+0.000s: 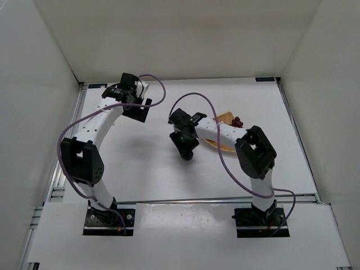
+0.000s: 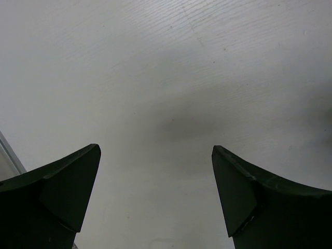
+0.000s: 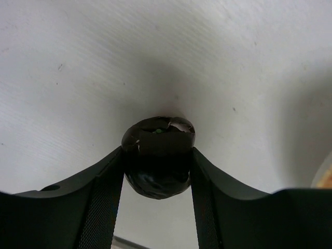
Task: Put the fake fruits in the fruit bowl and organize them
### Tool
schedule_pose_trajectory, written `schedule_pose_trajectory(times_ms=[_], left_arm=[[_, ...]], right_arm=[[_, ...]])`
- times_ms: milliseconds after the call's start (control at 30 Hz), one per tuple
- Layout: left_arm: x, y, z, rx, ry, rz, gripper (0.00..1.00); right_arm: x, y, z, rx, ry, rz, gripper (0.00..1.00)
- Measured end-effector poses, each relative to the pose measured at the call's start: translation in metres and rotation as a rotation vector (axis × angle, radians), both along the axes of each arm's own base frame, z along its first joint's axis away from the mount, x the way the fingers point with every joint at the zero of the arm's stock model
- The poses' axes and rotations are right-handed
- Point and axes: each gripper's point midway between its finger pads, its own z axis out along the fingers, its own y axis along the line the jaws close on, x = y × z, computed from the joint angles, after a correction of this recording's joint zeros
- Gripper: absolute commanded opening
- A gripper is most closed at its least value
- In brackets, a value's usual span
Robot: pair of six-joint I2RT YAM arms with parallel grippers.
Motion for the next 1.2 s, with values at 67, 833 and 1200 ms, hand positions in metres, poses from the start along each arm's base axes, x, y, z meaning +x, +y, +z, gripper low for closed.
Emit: schedule_pose_trajectory(times_ms=[67, 833, 1200], left_arm=[[0.000, 0.002, 0.000, -0.001, 0.002, 0.005, 0.99], [-0.004, 0.007, 0.009, -0.002, -0.013, 0.015, 0.99], [-0.004, 0.025, 0.013, -0.002, -0.022, 0.061, 0.99]], right_arm=[[-0.004, -0.007, 0.007, 0.004, -0.002, -0.030, 0.25], [0.047, -0.219, 0.042, -0.039, -0.163, -0.913, 0.65], [0.050, -0.224, 0.069, 0.000, -0.226, -0.936, 1.00]])
